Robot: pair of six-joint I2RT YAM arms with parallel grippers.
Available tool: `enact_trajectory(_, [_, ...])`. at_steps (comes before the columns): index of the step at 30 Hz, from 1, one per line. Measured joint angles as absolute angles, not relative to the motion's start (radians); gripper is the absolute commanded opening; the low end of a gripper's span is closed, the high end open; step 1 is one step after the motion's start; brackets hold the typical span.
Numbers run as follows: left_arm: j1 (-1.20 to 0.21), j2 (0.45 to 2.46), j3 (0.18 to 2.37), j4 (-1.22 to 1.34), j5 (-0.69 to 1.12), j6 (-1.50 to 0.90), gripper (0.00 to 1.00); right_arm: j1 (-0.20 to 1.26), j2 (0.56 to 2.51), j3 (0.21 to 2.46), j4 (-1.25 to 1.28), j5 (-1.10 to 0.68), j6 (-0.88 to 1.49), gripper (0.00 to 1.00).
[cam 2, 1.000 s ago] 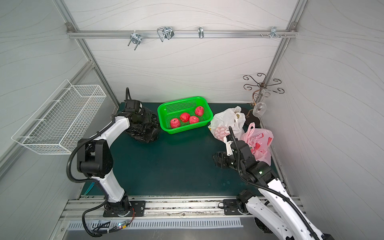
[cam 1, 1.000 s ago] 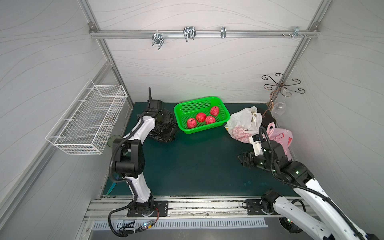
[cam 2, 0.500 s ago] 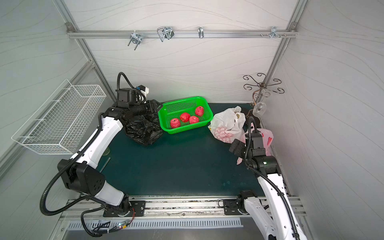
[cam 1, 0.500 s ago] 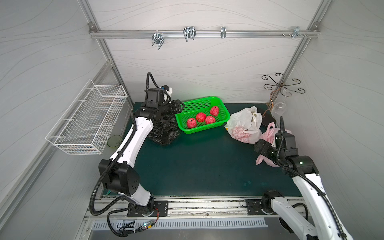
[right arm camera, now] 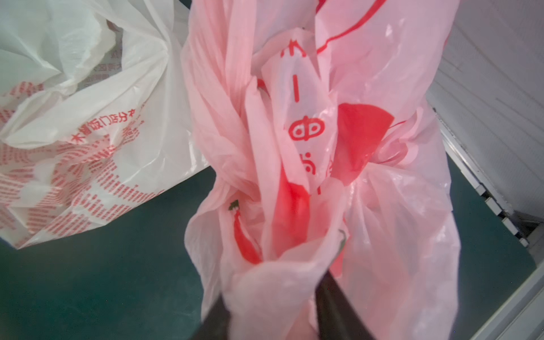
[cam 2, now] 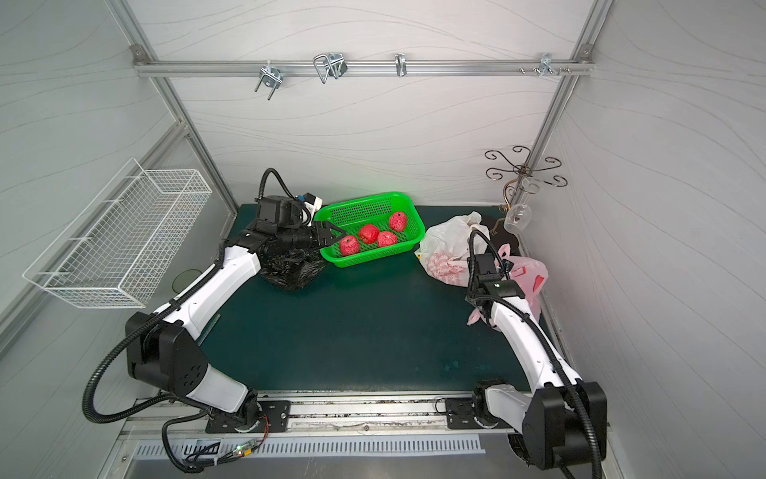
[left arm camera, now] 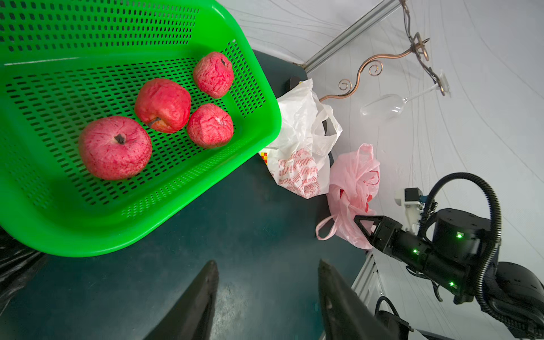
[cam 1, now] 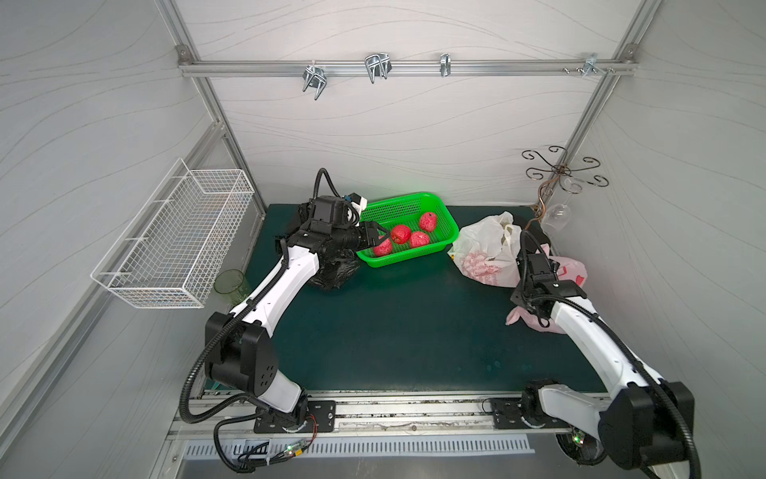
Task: Untie the knot of a plastic bag & take out the apple
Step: Move the plastic bag to the center of the board.
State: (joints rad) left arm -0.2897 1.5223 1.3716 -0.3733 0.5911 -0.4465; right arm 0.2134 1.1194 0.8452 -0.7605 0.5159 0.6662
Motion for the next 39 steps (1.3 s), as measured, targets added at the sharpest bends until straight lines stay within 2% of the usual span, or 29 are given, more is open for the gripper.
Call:
enact_trajectory(1, [-0.290, 1.509, 1.372, -0.372, 0.591, -0.446, 0.57, 0.247, 1.099, 0.845, -0.762, 0.542, 0.667, 0.00])
enact_trajectory(6, [-0.290, 1.468, 1.372, -0.355, 0.591, -0.445, 0.56, 0.471, 0.915, 0.843, -0.807, 0.659, 0.701, 0.00])
enact_trajectory(10, [-0.290, 1.467, 1.372, -0.354, 0.583, -0.439, 0.56, 0.593, 0.766, 0.842, -0.844, 0.651, 0.709, 0.00])
enact_trajectory(12, [-0.290, 1.465, 1.372, -0.351, 0.580, -0.435, 0.56, 0.621, 0.733, 0.844, -0.846, 0.589, 0.696, 0.00])
enact_trajectory(16, [-0.290, 1.463, 1.368, -0.348, 0.556, -0.413, 0.56, 0.641, 0.754, 0.850, -0.782, 0.310, 0.611, 0.00])
enact_trajectory(21, [-0.289, 1.461, 1.357, -0.346, 0.543, -0.400, 0.56, 0.688, 0.878, 0.894, -0.667, -0.060, 0.497, 0.00])
enact_trajectory(24, [-0.289, 1.455, 1.354, -0.350, 0.526, -0.386, 0.56, 0.754, 0.992, 0.950, -0.654, -0.171, 0.407, 0.00])
enact_trajectory(27, [-0.290, 1.441, 1.354, -0.360, 0.506, -0.358, 0.57, 0.807, 1.079, 1.005, -0.686, -0.161, 0.339, 0.00])
enact_trajectory(30, [-0.299, 1.423, 1.354, -0.386, 0.505, -0.322, 0.58, 0.822, 1.088, 1.009, -0.735, -0.072, 0.323, 0.00])
enact_trajectory(35, [-0.374, 1.392, 1.338, -0.428, 0.503, -0.260, 0.61, 0.823, 0.927, 0.932, -0.804, 0.153, 0.385, 0.00])
enact_trajectory(36, [-0.393, 1.390, 1.338, -0.434, 0.503, -0.249, 0.61, 0.823, 0.888, 0.922, -0.822, 0.191, 0.405, 0.03])
enact_trajectory(37, [-0.406, 1.390, 1.338, -0.437, 0.506, -0.242, 0.60, 0.822, 0.844, 0.915, -0.842, 0.236, 0.429, 0.12])
enact_trajectory(38, [-0.419, 1.390, 1.338, -0.440, 0.513, -0.238, 0.60, 0.822, 0.807, 0.909, -0.857, 0.271, 0.451, 0.30])
enact_trajectory(39, [-0.425, 1.391, 1.338, -0.444, 0.519, -0.237, 0.59, 0.822, 0.777, 0.904, -0.869, 0.297, 0.467, 0.37])
